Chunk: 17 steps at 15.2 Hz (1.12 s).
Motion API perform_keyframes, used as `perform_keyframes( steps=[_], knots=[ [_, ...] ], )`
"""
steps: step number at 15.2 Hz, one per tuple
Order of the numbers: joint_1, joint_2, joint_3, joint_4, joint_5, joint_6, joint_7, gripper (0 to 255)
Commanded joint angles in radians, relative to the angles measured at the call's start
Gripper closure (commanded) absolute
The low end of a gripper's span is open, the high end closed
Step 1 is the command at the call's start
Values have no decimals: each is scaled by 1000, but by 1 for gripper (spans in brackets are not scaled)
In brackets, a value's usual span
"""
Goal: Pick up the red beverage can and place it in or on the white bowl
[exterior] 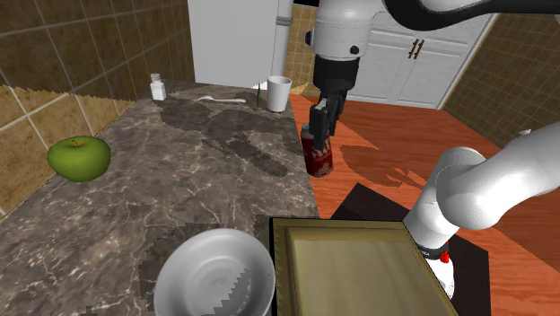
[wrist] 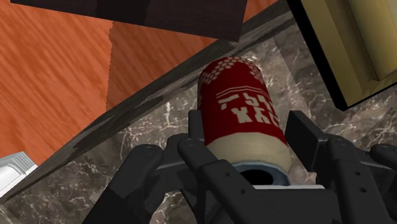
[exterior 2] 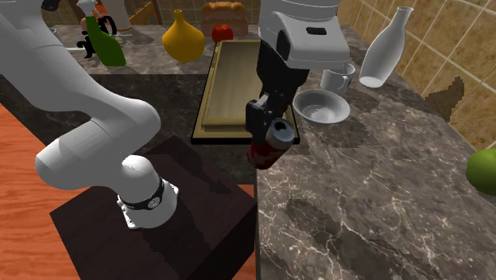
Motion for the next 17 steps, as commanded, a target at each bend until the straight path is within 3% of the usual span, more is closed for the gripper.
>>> perform_keyframes(
  steps=[1, 8, 17],
  knots=[
    [-1, 1, -5, 29, -3, -28, 0, 255],
    [-8, 20, -14, 133, -14, -114, 4, 255],
    [12, 215, 191, 358, 20, -123, 252, 255]
  ],
)
